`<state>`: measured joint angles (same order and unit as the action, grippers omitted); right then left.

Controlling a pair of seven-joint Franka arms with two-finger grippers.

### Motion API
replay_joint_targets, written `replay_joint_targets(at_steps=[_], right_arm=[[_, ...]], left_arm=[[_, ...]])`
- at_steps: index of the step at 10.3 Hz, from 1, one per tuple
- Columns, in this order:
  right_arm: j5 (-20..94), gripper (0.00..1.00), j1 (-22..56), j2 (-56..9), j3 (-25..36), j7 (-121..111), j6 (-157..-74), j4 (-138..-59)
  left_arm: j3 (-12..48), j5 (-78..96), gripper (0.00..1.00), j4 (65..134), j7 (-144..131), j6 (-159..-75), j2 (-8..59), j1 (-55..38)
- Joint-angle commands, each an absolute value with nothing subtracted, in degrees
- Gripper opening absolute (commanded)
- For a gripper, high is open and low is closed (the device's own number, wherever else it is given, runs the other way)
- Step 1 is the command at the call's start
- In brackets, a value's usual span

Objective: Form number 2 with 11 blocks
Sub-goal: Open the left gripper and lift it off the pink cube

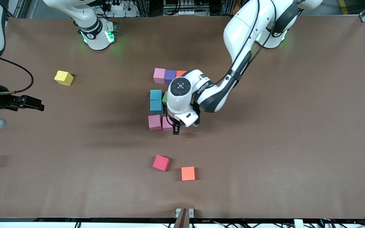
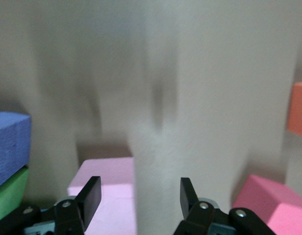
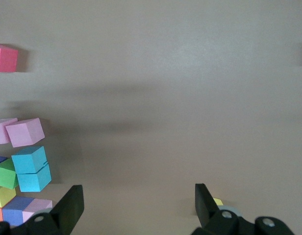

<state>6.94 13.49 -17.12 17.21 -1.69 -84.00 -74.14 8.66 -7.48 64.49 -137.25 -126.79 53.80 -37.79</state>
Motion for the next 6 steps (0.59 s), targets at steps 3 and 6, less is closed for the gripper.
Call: replay_joint_targets(at_steps=[3, 6], right_arm=[[7.73, 1.0, 12.57, -17.75, 16.7, -1.67, -83.5, -72.69], [7.73, 1.0, 12.74, -17.75, 16.7, -1.58, -83.41, -72.69]], left_arm=[[8.44, -7.47, 0.73, 64.78, -134.91, -132.25, 53.09, -30.69], [8.7, -7.47, 0.73, 64.95, -131.76, -136.85, 53.17, -26.02]])
